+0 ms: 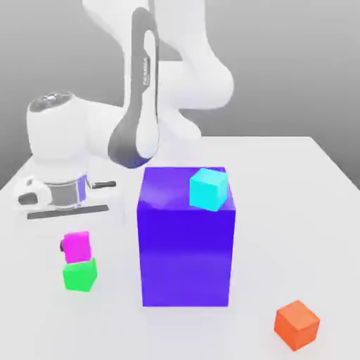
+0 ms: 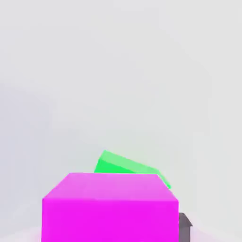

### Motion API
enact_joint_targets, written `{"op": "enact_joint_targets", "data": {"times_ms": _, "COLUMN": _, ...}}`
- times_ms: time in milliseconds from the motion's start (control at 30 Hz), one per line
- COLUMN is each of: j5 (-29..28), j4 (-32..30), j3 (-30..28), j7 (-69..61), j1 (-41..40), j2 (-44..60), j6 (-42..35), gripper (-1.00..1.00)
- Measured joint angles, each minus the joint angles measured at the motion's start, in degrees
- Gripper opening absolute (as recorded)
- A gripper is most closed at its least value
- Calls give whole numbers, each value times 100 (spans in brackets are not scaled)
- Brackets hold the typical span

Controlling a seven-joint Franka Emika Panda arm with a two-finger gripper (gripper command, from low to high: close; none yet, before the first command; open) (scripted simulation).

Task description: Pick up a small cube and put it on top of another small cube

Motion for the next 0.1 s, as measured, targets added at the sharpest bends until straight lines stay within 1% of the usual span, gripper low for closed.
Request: {"op": "enact_joint_targets", "data": {"times_ms": 100, "j5": 0, "j4": 0, "j3": 0, "j7": 0, "j1": 0, "j2": 0, "j6": 0, "gripper": 100}}
